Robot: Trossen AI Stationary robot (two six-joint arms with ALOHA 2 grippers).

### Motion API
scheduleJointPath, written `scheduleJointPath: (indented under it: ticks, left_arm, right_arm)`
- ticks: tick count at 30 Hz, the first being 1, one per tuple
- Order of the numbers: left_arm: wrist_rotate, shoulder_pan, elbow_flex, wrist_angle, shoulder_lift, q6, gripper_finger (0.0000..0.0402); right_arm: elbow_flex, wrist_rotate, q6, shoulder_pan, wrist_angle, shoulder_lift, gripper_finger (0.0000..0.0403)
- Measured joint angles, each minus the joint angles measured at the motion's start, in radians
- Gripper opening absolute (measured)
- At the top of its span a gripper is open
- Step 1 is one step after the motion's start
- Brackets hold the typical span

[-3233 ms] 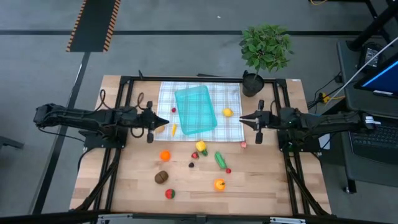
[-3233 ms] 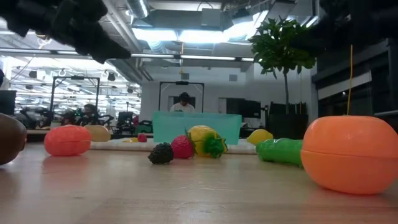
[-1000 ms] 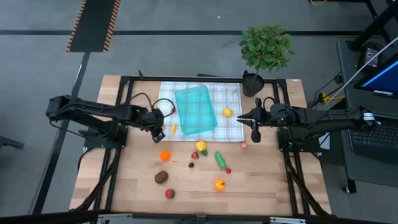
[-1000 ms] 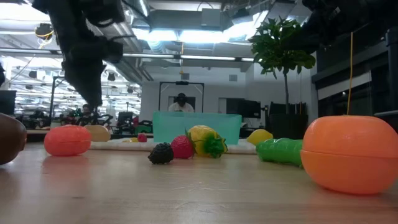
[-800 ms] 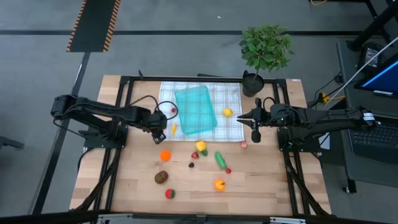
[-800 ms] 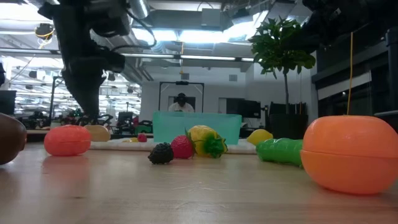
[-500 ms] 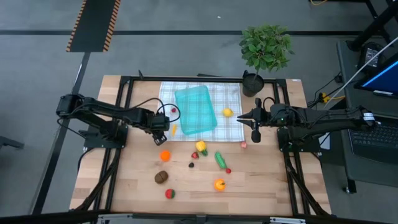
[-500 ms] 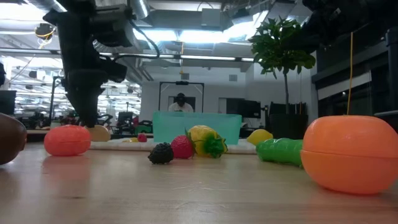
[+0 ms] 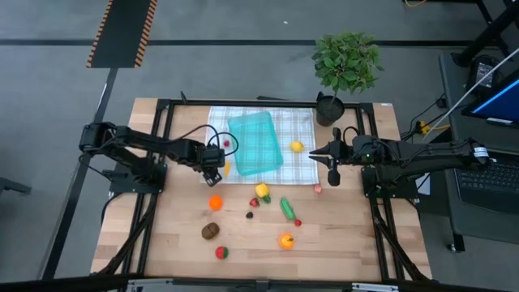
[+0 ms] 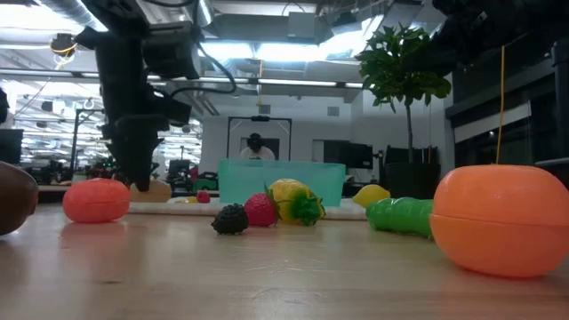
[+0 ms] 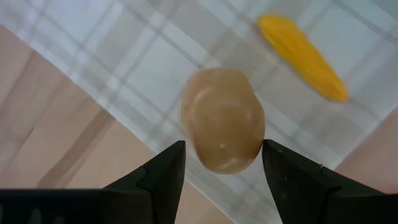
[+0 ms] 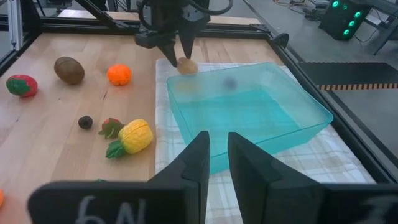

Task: Pick and placing Produce into tupperware
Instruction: Put the brown potato into the blue bin

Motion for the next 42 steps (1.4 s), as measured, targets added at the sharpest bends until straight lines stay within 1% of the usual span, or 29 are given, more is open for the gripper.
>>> scheduleJointPath:
  ticks: [6,24,28,31,38,42]
  left_arm:
    - [0.000,0.030,0.000,0.003,0.000,0.000,0.0204]
    - [0.000,0.030,0.000,0.021,-0.001,0.004,0.0204]
    - [0.001,0.030,0.000,0.036,-0.001,0.025,0.0206]
    - [0.001,0.030,0.000,0.042,-0.001,0.027,0.0220]
    - [0.002,0.030,0.000,0.041,-0.001,0.031,0.0281]
    - [0.002,0.030,0.000,0.041,-0.001,0.032,0.0298]
  right_arm:
    - [0.000,0.000,-0.001,0.000,-0.001,0.000,0.0062]
    - [0.000,0.000,-0.001,0.000,-0.016,0.000,0.0062]
    - [0.000,0.000,-0.001,0.000,-0.021,0.000,0.0062]
    - [0.000,0.000,-0.001,0.000,-0.021,0.000,0.0062]
    - [0.000,0.000,0.000,0.000,-0.025,0.000,0.0062]
    - [0.000,0.000,0.000,0.000,-0.025,0.000,0.0062]
